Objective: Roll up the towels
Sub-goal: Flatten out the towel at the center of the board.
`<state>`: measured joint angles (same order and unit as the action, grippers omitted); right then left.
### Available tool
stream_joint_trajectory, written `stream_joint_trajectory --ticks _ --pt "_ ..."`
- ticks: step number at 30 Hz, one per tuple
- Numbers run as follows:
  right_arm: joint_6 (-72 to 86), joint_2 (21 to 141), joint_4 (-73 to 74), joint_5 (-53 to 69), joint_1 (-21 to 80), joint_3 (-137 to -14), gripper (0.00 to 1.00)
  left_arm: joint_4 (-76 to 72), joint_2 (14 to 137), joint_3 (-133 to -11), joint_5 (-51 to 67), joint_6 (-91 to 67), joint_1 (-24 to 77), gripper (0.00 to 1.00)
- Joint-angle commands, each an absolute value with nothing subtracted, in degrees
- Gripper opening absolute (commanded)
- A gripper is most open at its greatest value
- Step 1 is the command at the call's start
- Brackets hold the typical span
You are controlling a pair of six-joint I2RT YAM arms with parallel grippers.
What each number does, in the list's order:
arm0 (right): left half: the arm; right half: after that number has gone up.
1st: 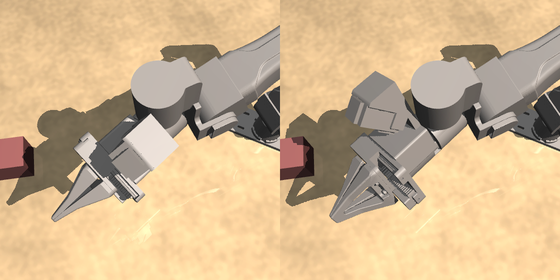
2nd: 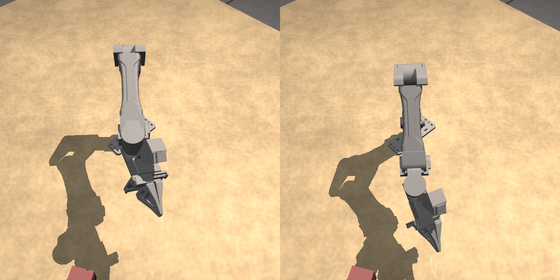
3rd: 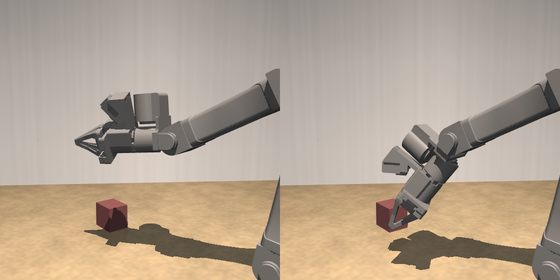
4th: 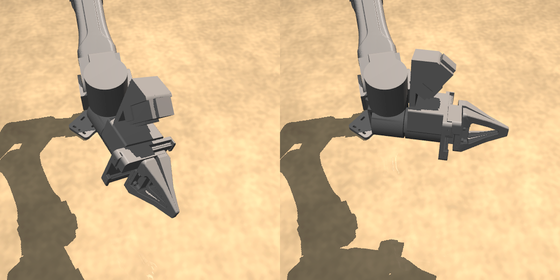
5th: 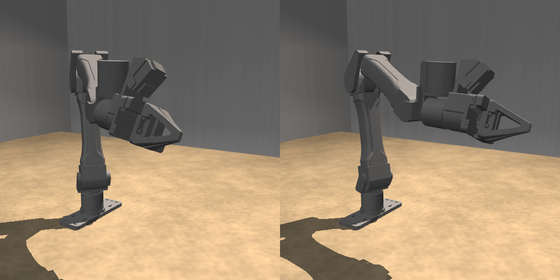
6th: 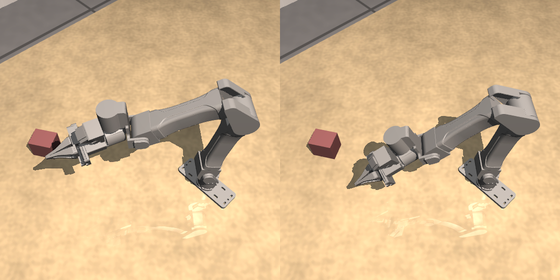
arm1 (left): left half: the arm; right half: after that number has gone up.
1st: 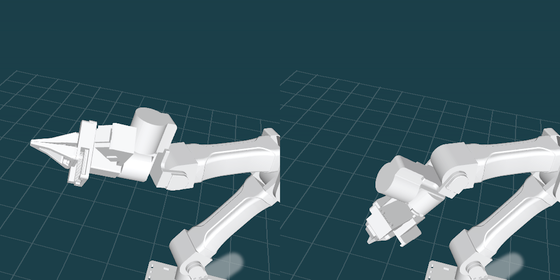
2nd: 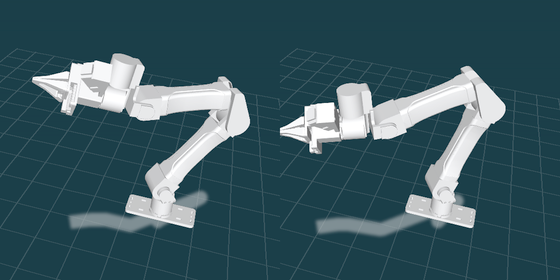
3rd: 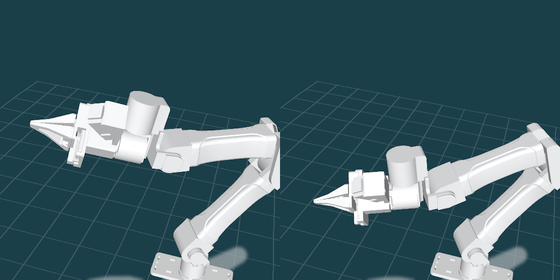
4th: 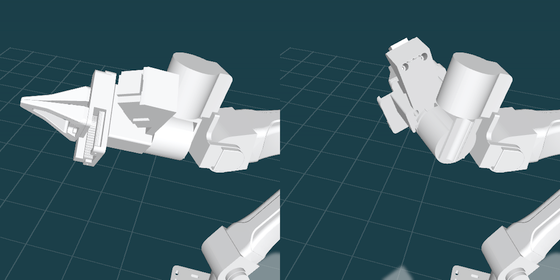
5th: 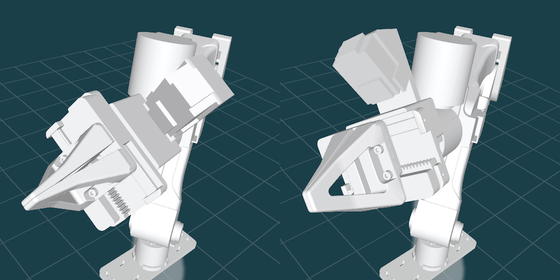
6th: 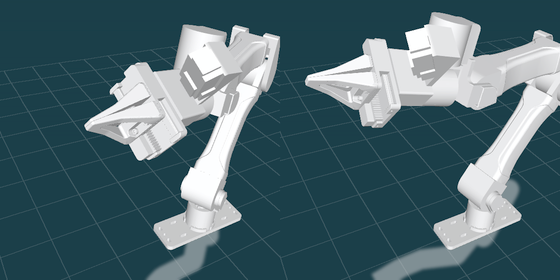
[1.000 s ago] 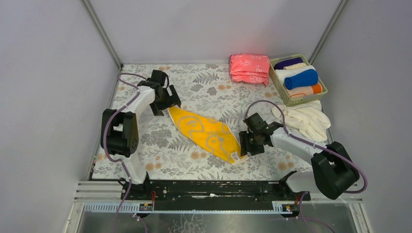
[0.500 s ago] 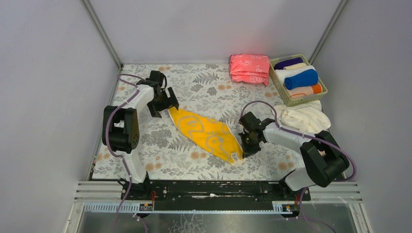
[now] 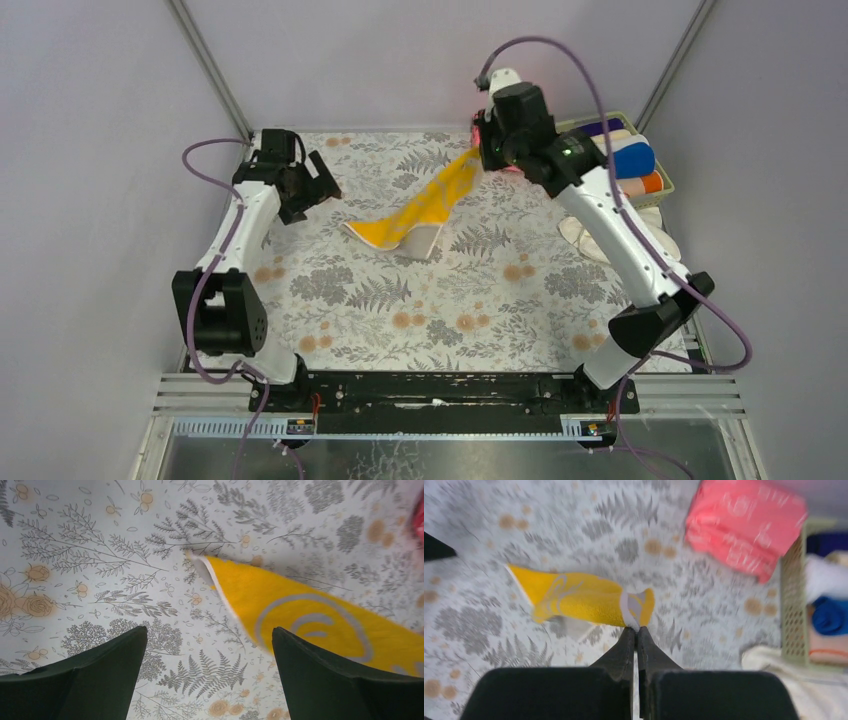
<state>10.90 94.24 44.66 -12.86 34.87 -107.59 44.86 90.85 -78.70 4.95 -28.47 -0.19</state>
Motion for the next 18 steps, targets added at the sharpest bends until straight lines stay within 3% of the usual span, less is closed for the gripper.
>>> stream_joint_trajectory --ticks 1,7,12,18 --pt "3.23 89.56 45.38 -12.51 35.25 -115.89 0.00 46.43 86.64 -81.22 6.87 -29.12 -0.35 0.95" --pt "2.93 78.79 37.19 -12.85 35.24 -96.75 0.01 45.38 83.63 -77.27 12.47 -29.84 -0.31 0.95" --pt "5.59 74.34 37.61 6.48 35.24 -81.22 0.01 43.46 82.09 -70.97 16.23 -29.78 0.08 0.94" --pt "12.47 74.19 39.47 17.88 35.40 -64.11 0.04 42.87 82.71 -67.81 15.03 -29.64 4.92 0.93"
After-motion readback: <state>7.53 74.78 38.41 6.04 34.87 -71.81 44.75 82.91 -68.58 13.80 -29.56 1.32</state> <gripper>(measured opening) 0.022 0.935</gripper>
